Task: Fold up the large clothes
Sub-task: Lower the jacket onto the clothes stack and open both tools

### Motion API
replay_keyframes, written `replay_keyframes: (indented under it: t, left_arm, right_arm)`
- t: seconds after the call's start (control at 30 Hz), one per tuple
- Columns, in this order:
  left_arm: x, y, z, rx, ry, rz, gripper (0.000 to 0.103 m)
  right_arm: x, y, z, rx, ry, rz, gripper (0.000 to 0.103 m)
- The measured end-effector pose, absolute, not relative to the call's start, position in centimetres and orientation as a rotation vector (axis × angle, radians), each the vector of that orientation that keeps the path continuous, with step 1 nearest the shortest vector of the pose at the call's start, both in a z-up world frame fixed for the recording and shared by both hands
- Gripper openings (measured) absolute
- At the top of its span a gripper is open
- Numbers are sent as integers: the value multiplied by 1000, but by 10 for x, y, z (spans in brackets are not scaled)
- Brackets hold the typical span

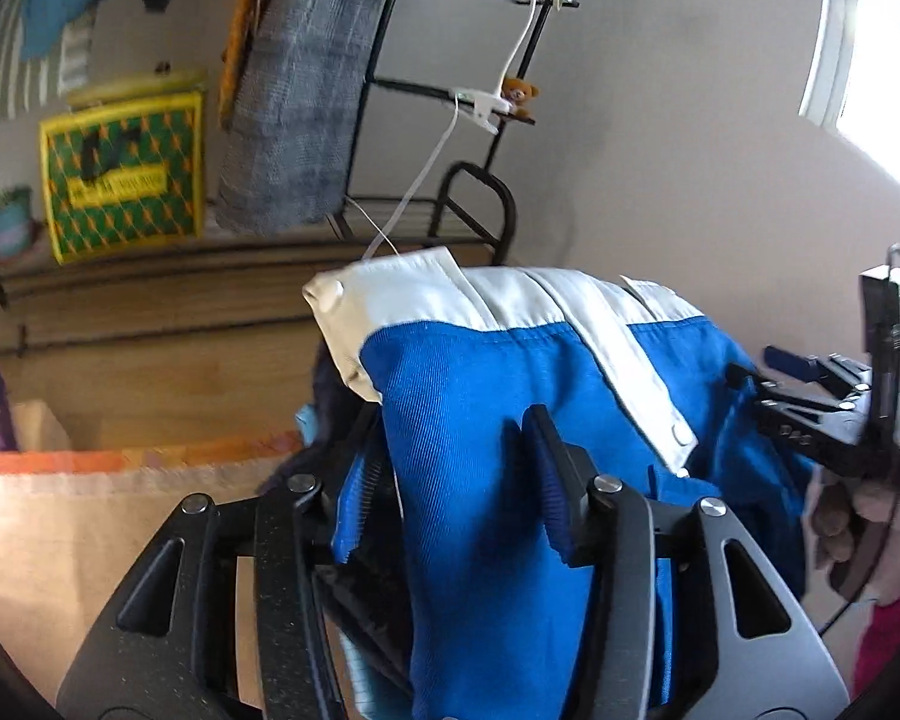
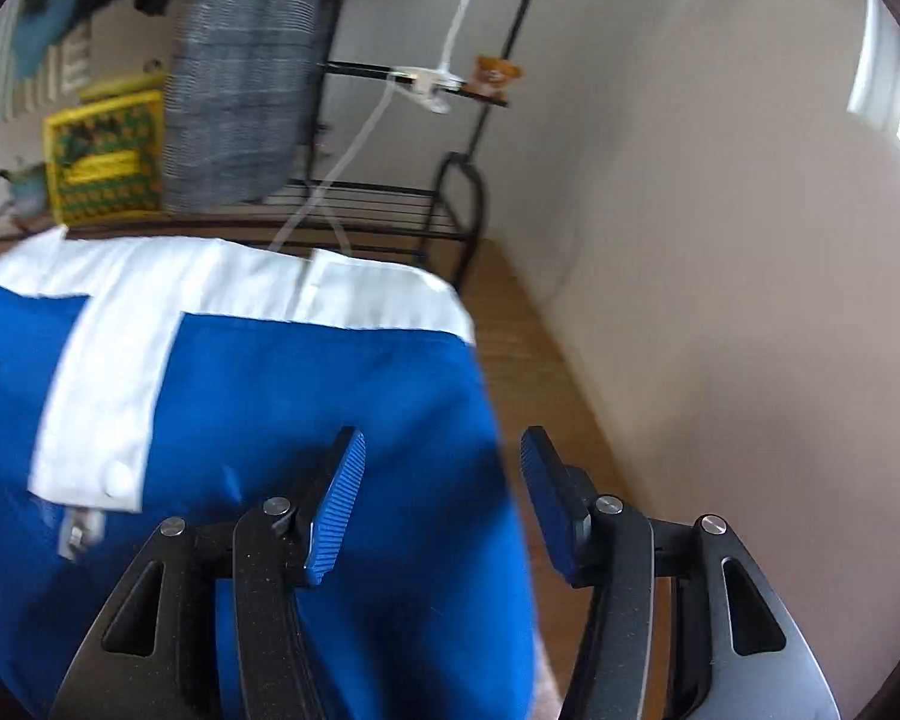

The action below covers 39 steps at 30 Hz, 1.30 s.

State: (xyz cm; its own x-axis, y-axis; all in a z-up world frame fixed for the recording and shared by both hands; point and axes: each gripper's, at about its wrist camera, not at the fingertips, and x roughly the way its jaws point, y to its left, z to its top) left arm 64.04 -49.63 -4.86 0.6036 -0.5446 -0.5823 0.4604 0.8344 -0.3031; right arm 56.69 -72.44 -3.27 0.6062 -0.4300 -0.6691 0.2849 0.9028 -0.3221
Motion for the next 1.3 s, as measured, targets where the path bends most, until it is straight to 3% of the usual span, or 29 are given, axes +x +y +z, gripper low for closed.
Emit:
replay_keyframes:
  t: [0.13, 0.17, 0.3, 0.57, 0.9, 1.3]
  left_arm:
    - [645, -501, -50, -86, 712, -538, 48]
    - [648, -504, -54, -60, 719, -519, 55]
    - [658, -511, -69, -7, 779, -482, 56]
    - [627, -490, -35, -39, 729, -503, 56]
    - [534, -441, 68, -20, 615, -566, 56]
    - [394, -341, 201, -62, 502, -616, 56]
  right_arm:
    - [546, -722, -29, -160, 779, -348, 53]
    - [545, -722, -31, -169, 795, -358, 53]
    - [558, -722, -36, -163, 840, -359, 53]
    - [536, -729, -11, -85, 776, -389, 53]
    - [496, -701, 56, -67, 705, -361, 53]
    - [370, -624, 178, -105, 583, -336, 53]
